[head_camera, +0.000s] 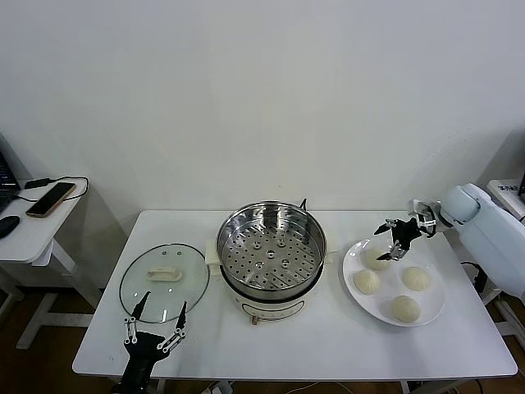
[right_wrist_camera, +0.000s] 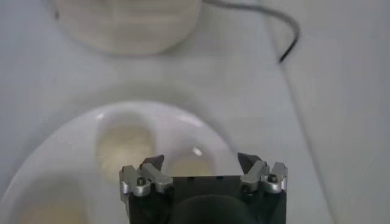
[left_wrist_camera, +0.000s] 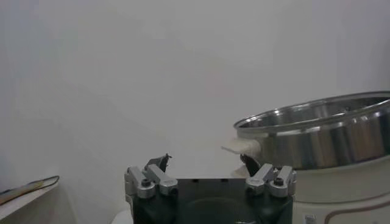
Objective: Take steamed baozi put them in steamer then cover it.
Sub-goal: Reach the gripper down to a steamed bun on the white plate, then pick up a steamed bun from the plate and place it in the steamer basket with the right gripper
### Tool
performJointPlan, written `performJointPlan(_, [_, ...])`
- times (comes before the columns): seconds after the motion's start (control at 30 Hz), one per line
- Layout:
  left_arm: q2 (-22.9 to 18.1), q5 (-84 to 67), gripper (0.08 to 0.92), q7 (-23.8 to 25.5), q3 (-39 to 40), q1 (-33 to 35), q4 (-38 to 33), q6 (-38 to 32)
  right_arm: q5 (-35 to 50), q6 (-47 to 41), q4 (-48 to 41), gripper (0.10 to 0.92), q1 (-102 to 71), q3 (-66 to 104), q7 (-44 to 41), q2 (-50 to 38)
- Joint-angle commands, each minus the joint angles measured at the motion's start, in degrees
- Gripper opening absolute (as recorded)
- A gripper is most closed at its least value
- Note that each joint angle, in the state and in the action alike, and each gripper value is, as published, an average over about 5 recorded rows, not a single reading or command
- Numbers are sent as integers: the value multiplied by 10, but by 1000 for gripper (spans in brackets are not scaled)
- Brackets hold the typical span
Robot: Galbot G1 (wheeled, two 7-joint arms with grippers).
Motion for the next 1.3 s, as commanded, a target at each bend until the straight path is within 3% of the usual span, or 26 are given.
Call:
performJointPlan(0.03, [0,0,823,-1,0,1,-3,0,-91,14,-65,823,44,-37,-40,48])
performJointPlan(0.57, [-1,-2,823,-8,-1,1,0,-4,-130,32,-114,818,8,-12,27,91])
performJointPlan(0.9, [-2,-2,823,-11,-2,1,-3,-4,-132,36,-107,714,0,-10,44,90])
performJointPlan(1.13, [-2,-3,823,-13,-4,2,-12,-2,-98,55,-5,663,32,-50,30,41])
performJointPlan(1.3, [1,-3,823,-13,-2,1,-17,0,-78,153,103,663,125,-111,8,8])
